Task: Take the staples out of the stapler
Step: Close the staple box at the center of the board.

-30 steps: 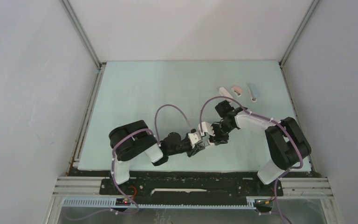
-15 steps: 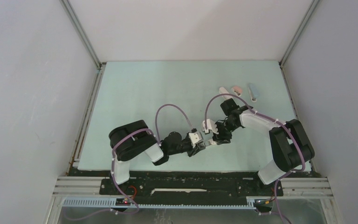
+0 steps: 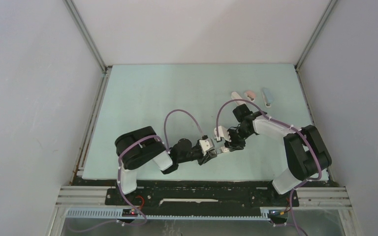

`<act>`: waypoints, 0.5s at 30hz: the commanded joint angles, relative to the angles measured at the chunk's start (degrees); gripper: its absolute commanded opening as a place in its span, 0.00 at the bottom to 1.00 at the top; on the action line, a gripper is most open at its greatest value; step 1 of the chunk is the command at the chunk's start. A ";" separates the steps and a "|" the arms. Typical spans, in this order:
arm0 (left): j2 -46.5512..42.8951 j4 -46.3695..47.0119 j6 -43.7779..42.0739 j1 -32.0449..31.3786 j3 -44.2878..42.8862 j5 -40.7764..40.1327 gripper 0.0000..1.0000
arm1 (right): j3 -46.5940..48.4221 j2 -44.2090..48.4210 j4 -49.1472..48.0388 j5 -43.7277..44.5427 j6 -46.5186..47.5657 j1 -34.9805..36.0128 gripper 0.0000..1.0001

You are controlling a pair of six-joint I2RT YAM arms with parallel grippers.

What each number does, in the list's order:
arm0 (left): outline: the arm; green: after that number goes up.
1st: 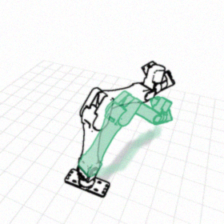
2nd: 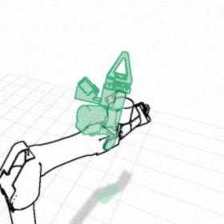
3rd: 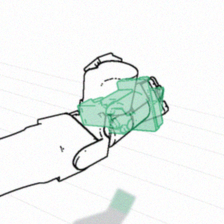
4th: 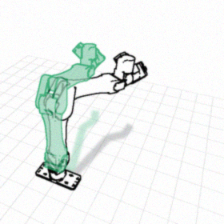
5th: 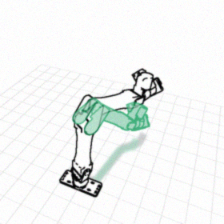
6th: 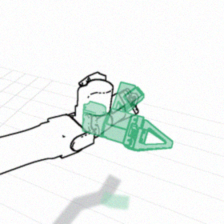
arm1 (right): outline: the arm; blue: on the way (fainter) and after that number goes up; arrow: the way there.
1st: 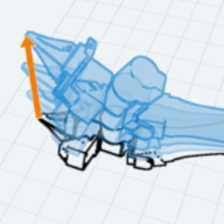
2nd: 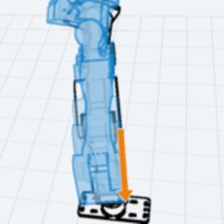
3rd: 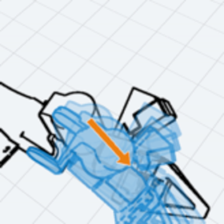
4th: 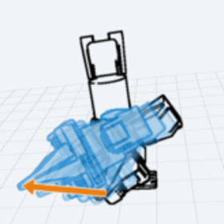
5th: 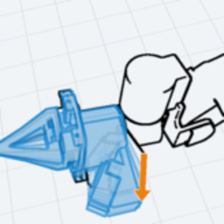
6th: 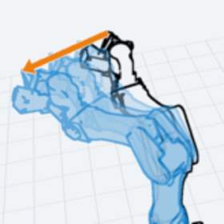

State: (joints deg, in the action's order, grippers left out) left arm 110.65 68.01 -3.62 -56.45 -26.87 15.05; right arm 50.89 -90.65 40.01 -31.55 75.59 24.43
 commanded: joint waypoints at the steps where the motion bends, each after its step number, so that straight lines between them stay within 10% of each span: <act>1: 0.17 -4.02 -1.18 0.18 -1.33 2.01 0.35 | -0.04 -0.84 -0.21 0.94 0.74 0.61 0.42; 15: -0.03 -3.94 -2.14 1.52 -1.67 5.85 0.35 | -0.09 -0.45 0.91 0.20 2.41 1.94 0.41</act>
State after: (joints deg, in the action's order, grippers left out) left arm 110.65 67.20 -4.54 -55.61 -27.38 17.41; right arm 50.89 -90.91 40.10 -30.87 76.51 25.58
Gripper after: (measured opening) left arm 0.363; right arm 0.411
